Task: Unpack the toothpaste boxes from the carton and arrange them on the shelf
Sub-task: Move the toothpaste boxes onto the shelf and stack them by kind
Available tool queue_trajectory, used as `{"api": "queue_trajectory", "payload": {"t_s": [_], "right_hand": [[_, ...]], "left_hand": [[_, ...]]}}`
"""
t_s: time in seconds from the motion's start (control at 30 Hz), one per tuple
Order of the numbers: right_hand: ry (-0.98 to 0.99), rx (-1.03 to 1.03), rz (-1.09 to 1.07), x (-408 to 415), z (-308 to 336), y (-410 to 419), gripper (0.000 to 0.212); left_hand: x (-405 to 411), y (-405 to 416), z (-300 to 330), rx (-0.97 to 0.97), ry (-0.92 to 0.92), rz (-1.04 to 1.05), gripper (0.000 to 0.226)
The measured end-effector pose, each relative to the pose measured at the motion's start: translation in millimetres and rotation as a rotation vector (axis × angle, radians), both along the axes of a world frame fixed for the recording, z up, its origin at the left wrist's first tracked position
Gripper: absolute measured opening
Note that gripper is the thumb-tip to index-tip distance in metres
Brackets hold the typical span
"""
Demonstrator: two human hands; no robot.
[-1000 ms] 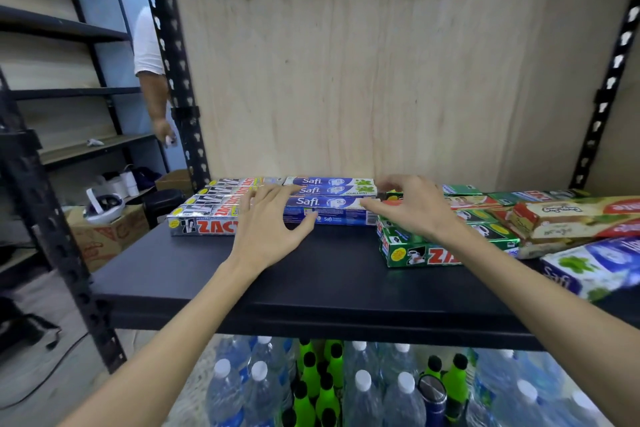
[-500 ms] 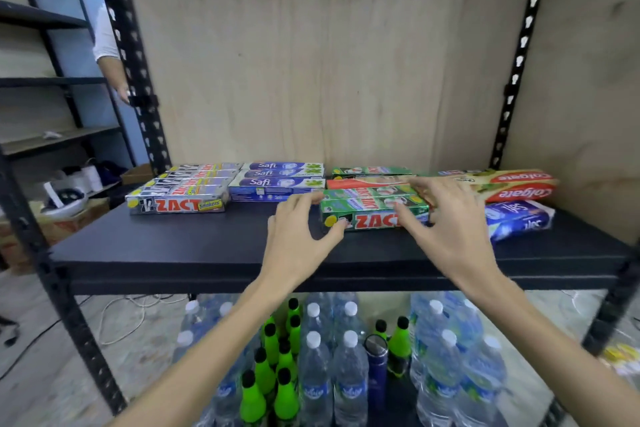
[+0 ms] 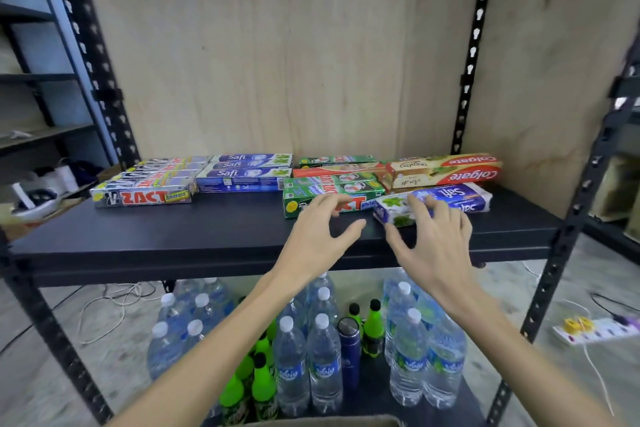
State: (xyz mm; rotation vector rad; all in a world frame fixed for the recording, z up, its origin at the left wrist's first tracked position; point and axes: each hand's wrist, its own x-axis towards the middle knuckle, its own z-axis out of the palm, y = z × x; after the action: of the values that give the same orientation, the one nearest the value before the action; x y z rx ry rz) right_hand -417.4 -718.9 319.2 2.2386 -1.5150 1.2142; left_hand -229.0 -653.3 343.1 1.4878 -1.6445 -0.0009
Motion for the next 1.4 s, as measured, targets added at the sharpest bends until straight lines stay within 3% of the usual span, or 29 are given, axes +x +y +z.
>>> {"api": "queue_trajectory", "payload": {"t_s": [0.23,0.47,0.73,0.93,1.13,1.4], "right_hand": [[0.062,-0.050,0.193,16.6,2.1,11.3,0.044],[-0.022,0.113,0.443,12.7,13.0,0.1,0.042],[-0.146,0.186,0.236,-3.6,16.1,-10.5,0.068],[-0.260,0.280,0.411,21.0,18.8,-2.9,0.063],[-0.291,0.325,0.506,54.0,23.2,11.3,0.077],[-0.221,0.332,0.669,113.0,26.4,39.6,0.057]], "left_hand": [[3.3,-13.9,7.9,0.055,-0.087,-0.017,0.052],[29.6,-4.8,9.9,0.059,-0.104,0.029,0.049],[81.8,21.0,12.9,0.085,-0.207,0.012,0.035],[121.5,47.7,13.4,0.084,-0.127,0.011,0.033],[153.0,68.9,18.0,0.161,0.012,0.024,0.037],[220.3,106.3,21.5,0.180,-0.009,0.150,0.031]]}}
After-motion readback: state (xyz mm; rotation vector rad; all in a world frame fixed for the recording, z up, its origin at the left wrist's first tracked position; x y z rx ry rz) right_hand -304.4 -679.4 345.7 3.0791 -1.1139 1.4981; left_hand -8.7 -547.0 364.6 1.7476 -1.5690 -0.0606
